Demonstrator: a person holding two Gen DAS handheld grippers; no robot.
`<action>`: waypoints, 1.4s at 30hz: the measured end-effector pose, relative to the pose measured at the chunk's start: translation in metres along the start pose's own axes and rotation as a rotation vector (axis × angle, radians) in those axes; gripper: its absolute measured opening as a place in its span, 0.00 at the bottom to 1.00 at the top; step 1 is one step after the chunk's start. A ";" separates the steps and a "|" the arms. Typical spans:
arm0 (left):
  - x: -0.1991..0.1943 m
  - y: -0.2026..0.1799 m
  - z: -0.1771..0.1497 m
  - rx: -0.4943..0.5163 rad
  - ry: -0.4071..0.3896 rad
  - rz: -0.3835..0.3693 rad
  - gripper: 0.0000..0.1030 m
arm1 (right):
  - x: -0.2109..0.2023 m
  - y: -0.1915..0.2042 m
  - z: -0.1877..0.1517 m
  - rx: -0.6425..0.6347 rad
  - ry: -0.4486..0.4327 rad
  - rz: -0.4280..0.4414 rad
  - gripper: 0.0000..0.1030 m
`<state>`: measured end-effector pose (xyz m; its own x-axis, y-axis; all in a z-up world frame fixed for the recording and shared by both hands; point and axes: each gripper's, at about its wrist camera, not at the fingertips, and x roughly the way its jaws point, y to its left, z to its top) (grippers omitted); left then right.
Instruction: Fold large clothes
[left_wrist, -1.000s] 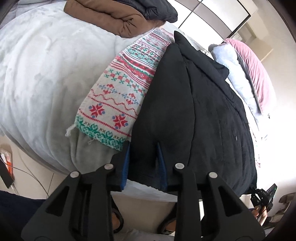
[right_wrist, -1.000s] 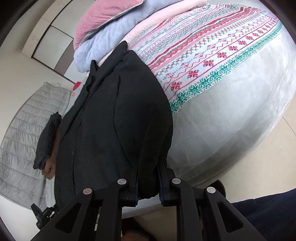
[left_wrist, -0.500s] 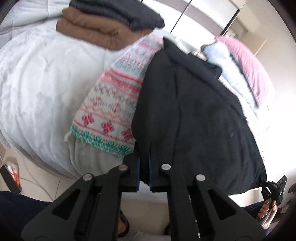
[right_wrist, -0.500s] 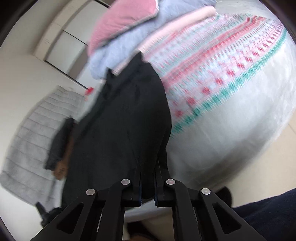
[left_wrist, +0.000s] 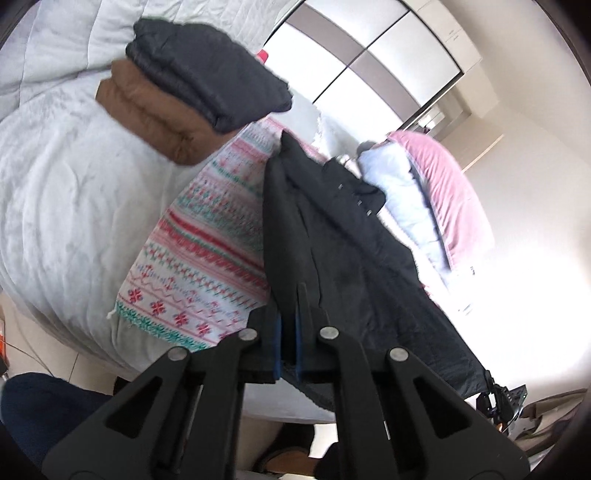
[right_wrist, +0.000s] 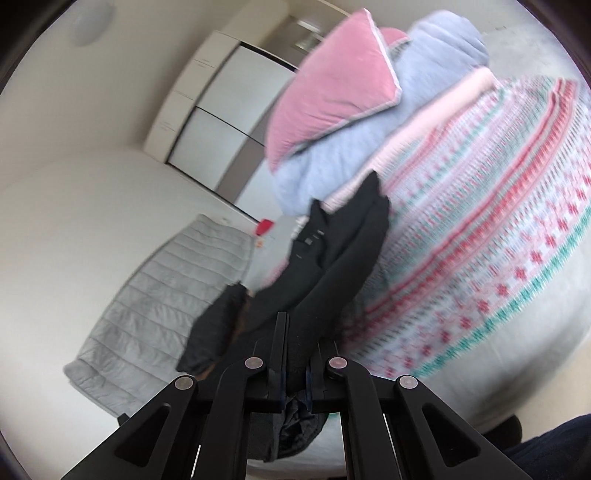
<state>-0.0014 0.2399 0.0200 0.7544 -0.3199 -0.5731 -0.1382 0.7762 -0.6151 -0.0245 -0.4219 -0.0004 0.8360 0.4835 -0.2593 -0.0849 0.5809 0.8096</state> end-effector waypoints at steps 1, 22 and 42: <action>-0.009 -0.004 0.003 -0.001 -0.019 -0.007 0.06 | -0.007 0.007 0.004 -0.006 -0.021 0.016 0.05; -0.038 -0.032 0.052 -0.010 -0.126 -0.041 0.06 | -0.025 0.035 0.062 0.008 -0.156 0.046 0.05; 0.344 -0.123 0.273 0.088 -0.041 0.440 0.06 | 0.361 -0.031 0.276 0.078 0.015 -0.371 0.05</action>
<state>0.4499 0.1823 0.0467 0.6612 0.0709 -0.7468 -0.3978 0.8772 -0.2689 0.4297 -0.4457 0.0260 0.7940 0.2597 -0.5497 0.2642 0.6670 0.6967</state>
